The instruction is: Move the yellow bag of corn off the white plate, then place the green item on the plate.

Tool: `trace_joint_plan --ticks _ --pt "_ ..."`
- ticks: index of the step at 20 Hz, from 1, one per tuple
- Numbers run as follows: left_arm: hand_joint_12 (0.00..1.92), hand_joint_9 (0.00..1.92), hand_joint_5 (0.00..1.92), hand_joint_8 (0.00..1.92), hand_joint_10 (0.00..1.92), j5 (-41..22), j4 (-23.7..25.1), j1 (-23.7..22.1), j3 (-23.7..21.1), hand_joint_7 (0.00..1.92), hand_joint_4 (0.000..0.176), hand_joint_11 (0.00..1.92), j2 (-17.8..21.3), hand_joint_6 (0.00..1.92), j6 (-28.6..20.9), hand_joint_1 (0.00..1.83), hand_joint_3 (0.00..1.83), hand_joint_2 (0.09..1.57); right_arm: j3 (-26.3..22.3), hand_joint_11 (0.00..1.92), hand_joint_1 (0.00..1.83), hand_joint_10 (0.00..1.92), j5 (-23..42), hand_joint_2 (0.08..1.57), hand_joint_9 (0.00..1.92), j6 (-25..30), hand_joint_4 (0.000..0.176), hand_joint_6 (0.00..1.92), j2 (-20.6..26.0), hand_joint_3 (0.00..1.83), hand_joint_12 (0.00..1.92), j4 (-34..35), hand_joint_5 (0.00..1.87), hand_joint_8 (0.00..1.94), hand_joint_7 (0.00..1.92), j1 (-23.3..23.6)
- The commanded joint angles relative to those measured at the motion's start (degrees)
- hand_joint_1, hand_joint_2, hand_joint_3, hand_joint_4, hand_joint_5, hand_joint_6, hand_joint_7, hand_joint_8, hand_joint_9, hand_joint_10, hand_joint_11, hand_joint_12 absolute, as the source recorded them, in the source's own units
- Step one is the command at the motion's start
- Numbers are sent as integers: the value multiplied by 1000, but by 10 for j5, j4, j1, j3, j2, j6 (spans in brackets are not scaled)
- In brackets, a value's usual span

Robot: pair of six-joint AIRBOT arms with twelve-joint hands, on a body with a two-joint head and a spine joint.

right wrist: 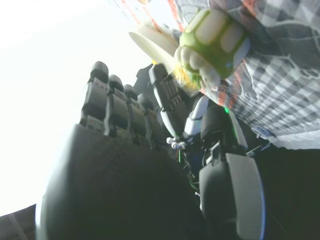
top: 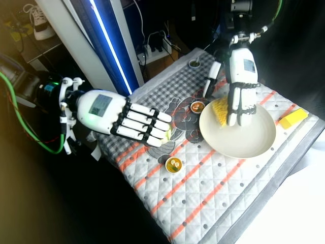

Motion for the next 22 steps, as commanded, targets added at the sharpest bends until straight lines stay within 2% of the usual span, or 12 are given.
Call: trace_joint_plan --ticks 1,3,4,5,7,8,9,11,15,16,19,22 --pt "1692 256 390 19 276 -56 -3 -3 4 255 124 2 -3 18 -4 1153 0 1010 3 0 464 0 72 1314 0 1 0 0 0 2 354 -3 0 0 0 3" --pt "1803 139 574 88 1132 -59 -9 -2 6 439 86 262 -4 34 -4 1175 2 1026 3 0 469 0 73 1314 0 1 0 0 0 0 403 -2 0 0 0 3" --pt "1897 32 556 557 1462 -61 -11 -1 6 264 84 295 -4 252 -4 1091 31 1156 3 0 454 0 73 1317 0 1 1 0 0 1 359 -2 0 0 0 3" --pt "1916 6 416 890 1505 -64 -13 -1 6 113 86 218 -4 601 -4 1119 18 1185 3 0 437 0 73 1320 0 1 10 0 0 1 296 -2 0 0 0 3" --pt "1805 41 352 872 1349 -69 -14 -1 6 137 44 164 -5 891 -4 1216 1 1173 3 0 437 0 73 1320 0 1 7 0 0 0 388 -2 0 0 0 2" --pt "1810 127 519 1015 1456 -72 -16 -1 6 175 0 261 -5 1447 -4 1064 5 1310 3 0 423 0 73 1323 0 1 0 0 0 0 352 -2 0 0 0 2" --pt "1904 372 518 1682 1841 -76 -18 -1 6 283 0 369 -5 1658 -4 1175 2 1408 3 0 416 0 73 1328 0 1 0 0 0 0 164 -2 0 0 0 2" --pt "1918 197 533 1869 1791 -88 -24 -1 4 311 0 385 -2 1678 -4 1048 4 1434 3 0 414 0 74 1330 0 2 0 0 0 0 112 -2 0 0 0 1" --pt "1921 91 450 1920 1919 -147 -31 -1 -32 296 0 200 31 1876 -4 960 4 1485 3 0 414 0 76 1331 0 4 0 0 0 0 167 -1 0 0 0 0" --pt "1921 62 174 1782 1888 -163 -31 0 -44 62 0 206 42 1791 -4 1256 0 1329 3 0 444 0 76 1327 0 4 0 0 0 0 219 -1 0 0 0 0" --pt "1904 115 236 1602 1781 -223 -26 5 -86 60 0 243 80 1500 -4 1372 0 1243 3 0 444 0 76 1325 0 5 0 0 0 0 372 -1 0 0 0 0" --pt "1920 163 589 1628 1810 -281 -13 20 -131 121 0 332 122 1568 -4 1053 0 1327 3 0 424 0 77 1334 0 5 0 0 0 4 369 -1 0 0 0 0"
